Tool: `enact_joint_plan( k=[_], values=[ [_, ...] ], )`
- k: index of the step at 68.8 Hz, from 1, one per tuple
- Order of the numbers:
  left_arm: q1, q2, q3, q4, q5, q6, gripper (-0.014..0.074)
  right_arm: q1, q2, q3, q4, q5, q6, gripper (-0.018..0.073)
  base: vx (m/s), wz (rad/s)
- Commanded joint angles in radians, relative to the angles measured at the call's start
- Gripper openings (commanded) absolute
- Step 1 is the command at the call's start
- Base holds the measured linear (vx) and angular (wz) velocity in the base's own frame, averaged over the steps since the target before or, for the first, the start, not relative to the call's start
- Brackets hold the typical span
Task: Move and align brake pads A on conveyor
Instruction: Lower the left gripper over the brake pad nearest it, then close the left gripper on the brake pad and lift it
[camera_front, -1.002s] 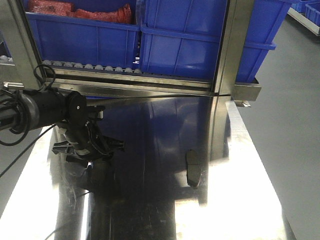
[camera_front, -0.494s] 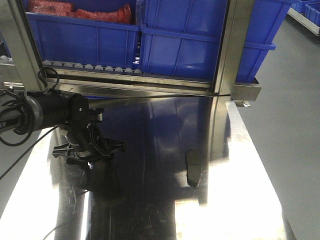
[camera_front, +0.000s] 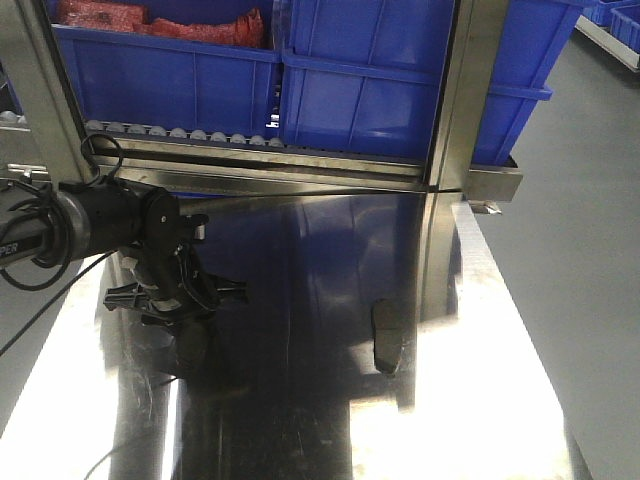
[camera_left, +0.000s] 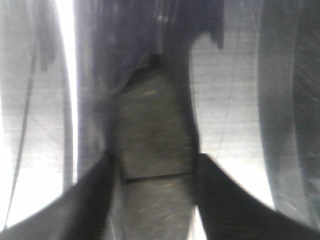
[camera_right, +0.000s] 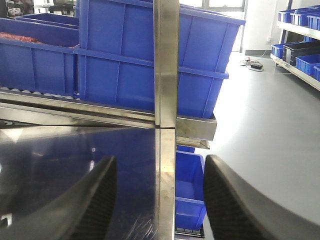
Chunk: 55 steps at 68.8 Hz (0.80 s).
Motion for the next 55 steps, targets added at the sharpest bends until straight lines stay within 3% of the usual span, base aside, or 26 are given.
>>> enact_joint_plan(
  k=[1,9,32,55],
  values=[
    [-0.005,-0.004,-0.005,-0.018,-0.049,-0.006,0.0134,-0.002,0.014,-0.025,-0.008,-0.077,-0.004,0.0379,0.0,0.0],
    [-0.005,-0.018,-0.005,-0.01,-0.05,0.002,-0.0011,-0.002,0.014,-0.025,-0.008,-0.077,-0.004,0.0379,0.0,0.0],
    [-0.005,-0.221,-0.001,0.169,-0.055,0.001,-0.0008,-0.002,0.014,-0.025,-0.008,-0.077,-0.004,0.0379,0.0,0.0],
    [-0.005,-0.543,0.031,0.256,-0.083,-0.008,-0.0008,-0.002,0.014,-0.025,-0.008,-0.077,-0.004,0.0379,0.0,0.0]
  ],
)
